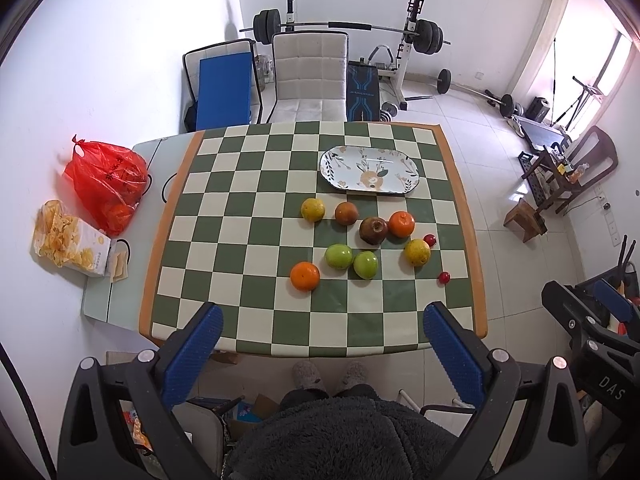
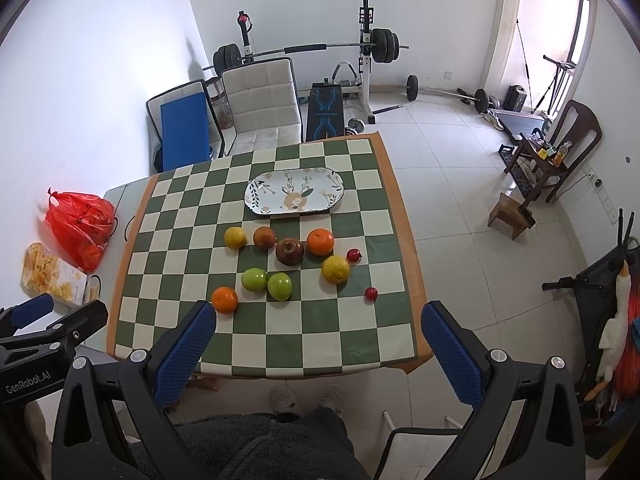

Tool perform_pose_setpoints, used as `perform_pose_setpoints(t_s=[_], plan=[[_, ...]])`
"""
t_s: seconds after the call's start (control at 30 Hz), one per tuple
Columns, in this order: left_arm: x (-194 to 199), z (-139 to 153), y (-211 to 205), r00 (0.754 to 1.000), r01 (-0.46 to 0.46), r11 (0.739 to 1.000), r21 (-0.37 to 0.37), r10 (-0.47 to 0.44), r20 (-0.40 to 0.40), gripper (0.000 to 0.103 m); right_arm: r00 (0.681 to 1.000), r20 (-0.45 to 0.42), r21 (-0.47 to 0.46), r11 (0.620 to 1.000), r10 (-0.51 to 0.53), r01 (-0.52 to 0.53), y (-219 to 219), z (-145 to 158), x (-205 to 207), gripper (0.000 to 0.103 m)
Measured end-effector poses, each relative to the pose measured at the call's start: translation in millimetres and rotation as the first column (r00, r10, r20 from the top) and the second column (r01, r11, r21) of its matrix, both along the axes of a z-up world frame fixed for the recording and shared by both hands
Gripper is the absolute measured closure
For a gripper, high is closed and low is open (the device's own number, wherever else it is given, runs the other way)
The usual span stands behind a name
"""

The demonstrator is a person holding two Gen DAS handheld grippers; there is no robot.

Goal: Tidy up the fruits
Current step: 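Grasp the orange with the left tool while the right tool grasps a green apple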

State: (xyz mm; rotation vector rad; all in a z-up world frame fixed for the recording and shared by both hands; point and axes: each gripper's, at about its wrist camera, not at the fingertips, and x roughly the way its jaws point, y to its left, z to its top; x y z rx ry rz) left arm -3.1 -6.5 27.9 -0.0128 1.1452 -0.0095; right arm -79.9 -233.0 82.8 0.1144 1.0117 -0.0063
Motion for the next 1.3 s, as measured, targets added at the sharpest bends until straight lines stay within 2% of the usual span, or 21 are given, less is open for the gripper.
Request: perform_pose_setpoints(t_s=[0.13, 0.23, 0.33, 0.43, 0.63, 0.77, 0.8, 0.87, 0.93, 1.07, 1.17, 1.2, 1.3], plan=[[18.6, -5.1, 9.9, 0.998, -0.041, 0.998, 0.056, 0.038, 0.059, 0.000, 1.000, 0.003, 0.001, 1.000, -0.007, 0.007, -1.9, 1.3, 2.1, 0.000], [45.8, -26.6, 14.3, 0.994, -0.075, 0.983, 0.167, 0.062, 0.086, 0.000, 1.000, 0.016, 0.021, 1.000, -0.016, 0.015, 9.4, 2.7, 22.2, 0.000], [71.9, -56.5, 21.8, 0.994, -0.102, 0.965, 0.244, 0.088, 0.066, 0.000, 1.000, -0.010, 0.062, 0.998, -0.023, 0.024, 4.7, -28.5, 47.3, 0.000], [96.7, -96.4, 35.2, 0.993, -0.113, 0.956, 0.270, 0.121, -0.011, 0.000, 0.997, -0.071, 0.093, 0.995, -0.023, 0.029, -2.5, -77.9, 73.6, 0.000], [130.9, -184.1, 60.8, 0.962, -0.132, 0.964, 0.230, 0.181, -0.206, 0.002, 0.972, -0.229, 0.223, 0.975, 0.062, -0.009, 4.9, -193.1, 130.5, 0.001], [136.1, -238.1, 70.1, 0.920, -0.170, 0.969, 0.178, 0.221, -0.325, 0.007, 0.941, -0.301, 0.268, 0.961, 0.153, -0.071, 37.6, -256.7, 166.9, 0.006], [139.0, -249.7, 74.4, 0.905, -0.185, 0.971, 0.155, 0.230, -0.358, 0.010, 0.924, -0.347, 0.250, 0.966, 0.159, -0.072, 45.7, -271.2, 173.2, 0.010], [143.6, -269.3, 77.9, 0.883, -0.199, 0.973, 0.115, 0.229, -0.409, 0.012, 0.906, -0.382, 0.241, 0.966, 0.184, -0.095, 63.8, -300.5, 191.4, 0.014], [151.0, -286.0, 78.9, 0.872, -0.194, 0.978, 0.071, 0.206, -0.445, 0.012, 0.885, -0.424, 0.225, 0.969, 0.193, -0.104, 77.5, -329.8, 205.7, 0.019], [168.2, -314.8, 76.1, 0.855, -0.125, 0.992, -0.003, 0.106, -0.508, 0.012, 0.842, -0.495, 0.215, 0.969, 0.215, -0.121, 102.7, -374.2, 227.2, 0.025], [177.0, -332.6, 73.6, 0.832, -0.104, 0.993, -0.059, 0.055, -0.552, 0.012, 0.800, -0.554, 0.224, 0.967, 0.231, -0.124, 116.6, -404.0, 237.9, 0.038], [179.4, -337.8, 72.1, 0.824, -0.097, 0.992, -0.079, 0.036, -0.565, 0.012, 0.796, -0.559, 0.228, 0.966, 0.233, -0.122, 119.4, -410.1, 240.6, 0.045], [183.1, -350.6, 60.5, 0.816, -0.032, 0.993, -0.110, -0.037, -0.577, 0.012, 0.799, -0.558, 0.212, 0.969, 0.224, -0.124, 125.4, -417.0, 244.1, 0.046]])
